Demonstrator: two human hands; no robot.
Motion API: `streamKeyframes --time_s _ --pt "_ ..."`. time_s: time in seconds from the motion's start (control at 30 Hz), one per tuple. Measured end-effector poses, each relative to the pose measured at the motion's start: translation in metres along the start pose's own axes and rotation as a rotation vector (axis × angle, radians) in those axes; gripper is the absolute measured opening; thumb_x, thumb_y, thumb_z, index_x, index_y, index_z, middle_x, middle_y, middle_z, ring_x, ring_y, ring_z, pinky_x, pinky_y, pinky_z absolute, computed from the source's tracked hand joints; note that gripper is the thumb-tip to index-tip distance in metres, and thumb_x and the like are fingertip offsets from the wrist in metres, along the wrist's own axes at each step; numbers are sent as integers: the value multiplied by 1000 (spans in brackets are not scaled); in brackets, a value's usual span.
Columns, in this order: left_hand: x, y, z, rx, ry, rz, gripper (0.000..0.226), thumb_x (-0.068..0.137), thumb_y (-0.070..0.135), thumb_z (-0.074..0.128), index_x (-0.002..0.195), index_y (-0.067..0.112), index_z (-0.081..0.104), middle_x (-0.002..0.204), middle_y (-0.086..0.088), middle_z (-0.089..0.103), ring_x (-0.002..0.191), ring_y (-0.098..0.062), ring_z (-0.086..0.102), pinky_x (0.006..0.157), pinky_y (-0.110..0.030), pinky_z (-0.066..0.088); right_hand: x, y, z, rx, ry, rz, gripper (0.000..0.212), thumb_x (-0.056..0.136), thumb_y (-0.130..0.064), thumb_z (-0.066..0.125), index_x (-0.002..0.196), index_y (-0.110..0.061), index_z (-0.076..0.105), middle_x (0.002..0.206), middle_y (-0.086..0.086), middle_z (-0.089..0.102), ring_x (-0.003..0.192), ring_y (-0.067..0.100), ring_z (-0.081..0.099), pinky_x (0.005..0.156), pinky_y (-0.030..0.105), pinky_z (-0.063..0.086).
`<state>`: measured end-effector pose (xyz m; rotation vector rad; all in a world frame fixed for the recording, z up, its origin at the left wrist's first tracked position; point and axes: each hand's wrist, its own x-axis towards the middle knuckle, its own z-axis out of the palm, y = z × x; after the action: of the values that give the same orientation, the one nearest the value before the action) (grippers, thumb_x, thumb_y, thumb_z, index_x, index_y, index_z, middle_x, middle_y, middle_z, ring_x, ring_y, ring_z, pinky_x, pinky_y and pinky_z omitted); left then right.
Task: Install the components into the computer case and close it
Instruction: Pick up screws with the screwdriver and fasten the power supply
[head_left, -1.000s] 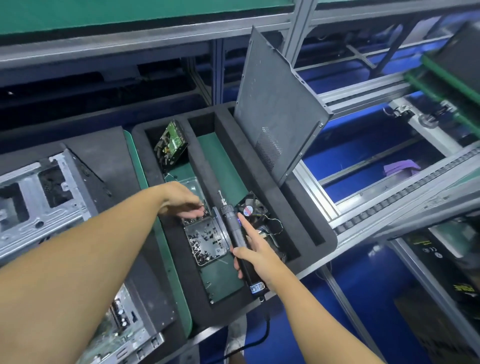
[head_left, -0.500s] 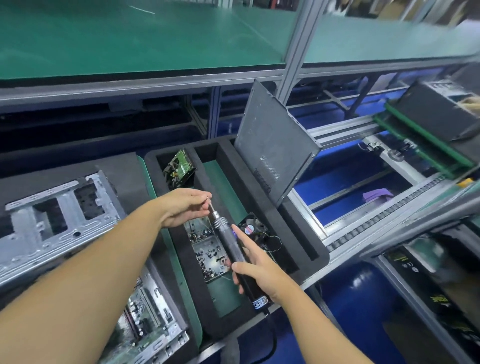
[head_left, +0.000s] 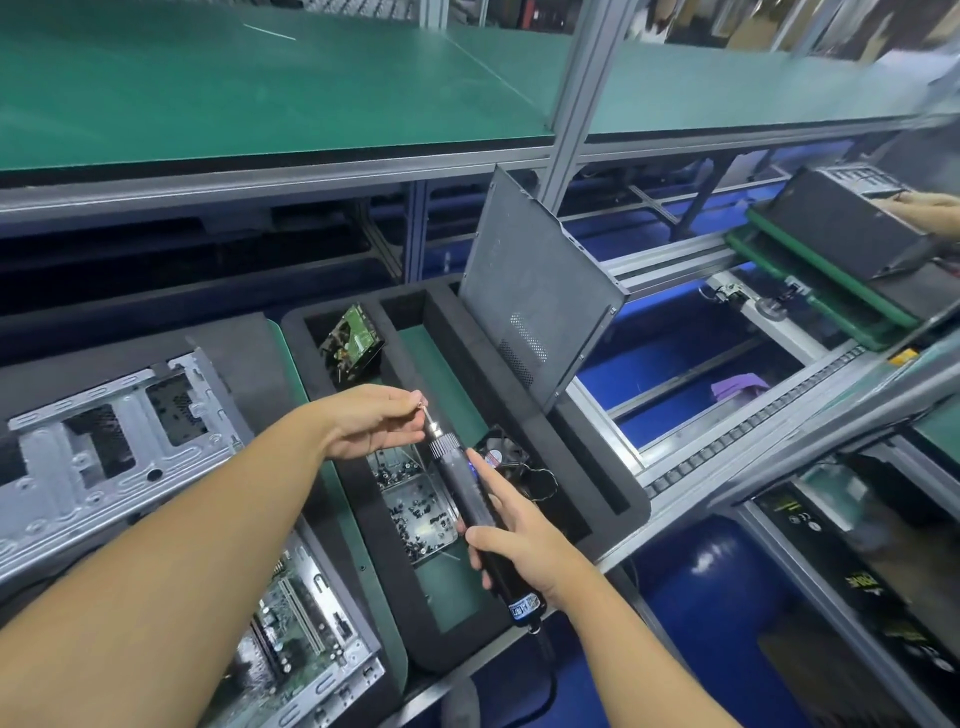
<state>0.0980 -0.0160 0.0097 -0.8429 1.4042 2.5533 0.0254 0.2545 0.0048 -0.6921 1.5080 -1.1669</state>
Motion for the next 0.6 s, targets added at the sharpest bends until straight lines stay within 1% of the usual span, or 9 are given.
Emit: streamKeyframes --time_s 0.03,0.07,0.2,0.33,0.43,0.47,0.5,0.53,0.6 --pt "1 0 0 18 4 3 16 88 17 63 92 2 63 77 -6 66 72 -9 65 77 -26 59 1 0 0 -23 8 3 83 84 -26 69 142 -72 32 122 17 64 74 24 63 64 32 57" --pt "1 0 1 44 12 8 16 92 18 61 89 3 63 76 -6 65 72 -9 65 77 -26 59 2 1 0 -46 17 6 84 84 -25 68 142 -73 30 117 12 66 73 25 63 64 32 57" --pt "2 -2 3 129 53 30 23 99 22 56 82 7 59 71 -3 63 66 -8 63 74 -24 58 6 2 3 -129 43 -1 87 86 -23 66 142 -75 26 128 3 58 73 21 63 63 33 57" --pt "3 -2 1 143 62 36 23 98 23 58 81 8 59 70 -3 63 65 -8 63 75 -24 58 6 0 7 -204 73 -19 88 87 -22 65 142 -76 23 144 4 51 72 15 65 62 31 57" --pt "5 -2 0 137 76 47 20 97 21 59 85 5 61 72 -4 65 66 -9 64 74 -25 58 6 -3 9 -267 90 -24 87 88 -24 64 142 -77 20 141 2 57 71 14 66 63 33 59" --pt "5 -3 0 134 85 51 18 96 20 60 87 4 62 74 -6 66 67 -10 66 73 -25 58 6 -3 10 -275 96 -22 87 89 -25 64 142 -77 19 141 1 57 71 13 67 63 32 59" --pt "6 -3 -1 124 96 57 17 95 18 61 90 2 64 76 -7 67 68 -10 67 72 -25 59 6 -4 10 -274 104 -21 87 89 -25 64 142 -77 20 138 0 58 70 12 67 62 30 58" --pt "6 -3 -2 108 107 64 16 95 16 62 93 1 67 78 -9 69 70 -11 69 72 -26 59 6 -5 11 -270 114 -21 86 89 -25 64 141 -78 21 128 -2 63 69 11 67 62 29 59" --pt "7 -3 -2 79 120 76 15 94 10 61 99 -1 70 83 -11 72 75 -13 71 71 -26 59 6 -5 10 -272 131 -22 84 89 -26 64 140 -78 22 100 -9 69 64 9 66 63 31 61"
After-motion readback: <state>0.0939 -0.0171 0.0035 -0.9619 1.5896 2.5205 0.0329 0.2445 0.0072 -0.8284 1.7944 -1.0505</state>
